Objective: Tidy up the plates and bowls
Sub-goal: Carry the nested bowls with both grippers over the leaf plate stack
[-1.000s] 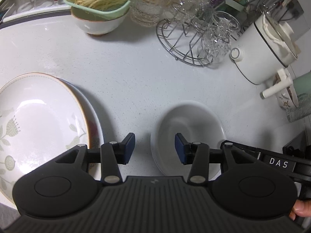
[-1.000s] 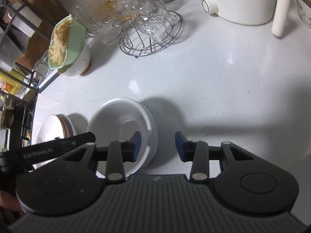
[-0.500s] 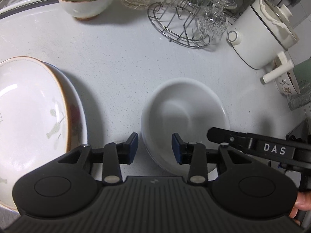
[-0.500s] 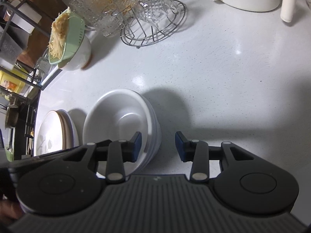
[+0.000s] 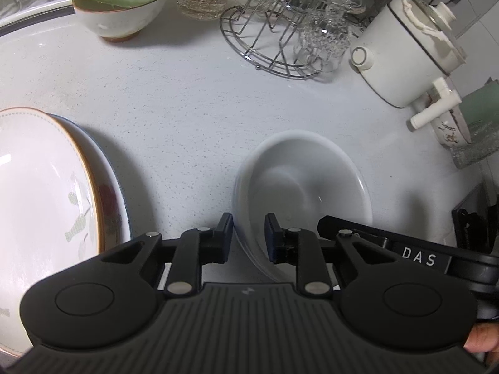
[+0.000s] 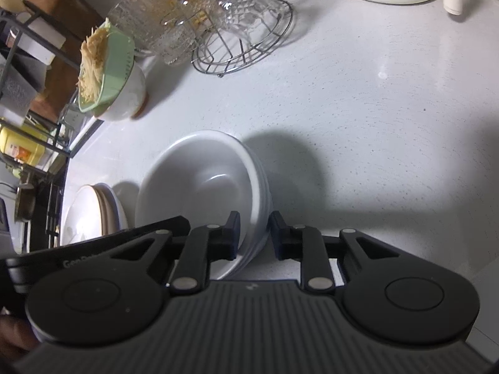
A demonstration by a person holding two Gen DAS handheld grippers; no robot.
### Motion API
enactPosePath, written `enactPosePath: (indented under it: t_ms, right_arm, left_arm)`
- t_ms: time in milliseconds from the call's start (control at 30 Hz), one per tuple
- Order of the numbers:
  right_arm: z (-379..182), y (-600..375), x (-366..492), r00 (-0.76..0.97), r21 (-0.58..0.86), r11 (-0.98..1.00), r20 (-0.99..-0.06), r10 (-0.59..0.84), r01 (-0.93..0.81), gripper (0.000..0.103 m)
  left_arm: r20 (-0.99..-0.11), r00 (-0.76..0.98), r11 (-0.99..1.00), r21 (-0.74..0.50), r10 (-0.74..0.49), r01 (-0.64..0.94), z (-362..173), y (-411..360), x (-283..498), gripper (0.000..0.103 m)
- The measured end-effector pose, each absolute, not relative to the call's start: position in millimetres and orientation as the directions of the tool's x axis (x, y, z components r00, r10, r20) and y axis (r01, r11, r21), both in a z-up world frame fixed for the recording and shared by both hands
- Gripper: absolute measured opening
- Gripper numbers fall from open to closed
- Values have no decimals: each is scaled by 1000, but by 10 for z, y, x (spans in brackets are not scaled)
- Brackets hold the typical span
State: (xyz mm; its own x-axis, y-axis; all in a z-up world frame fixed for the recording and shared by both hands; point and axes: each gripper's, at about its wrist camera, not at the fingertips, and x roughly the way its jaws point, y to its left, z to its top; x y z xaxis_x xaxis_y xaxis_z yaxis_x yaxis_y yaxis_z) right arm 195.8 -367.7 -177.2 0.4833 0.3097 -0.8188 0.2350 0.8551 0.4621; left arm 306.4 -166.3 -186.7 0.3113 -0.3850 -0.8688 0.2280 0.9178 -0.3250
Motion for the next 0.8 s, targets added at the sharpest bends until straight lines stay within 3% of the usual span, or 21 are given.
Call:
enactPosePath:
  t_ms: [800]
  right_arm:
    - [-974,-3332,1247,622,520,777,-752,219,355,24]
  left_arm:
    - [-799,349,847,-343,-490,406,-762,-1216,2648,26]
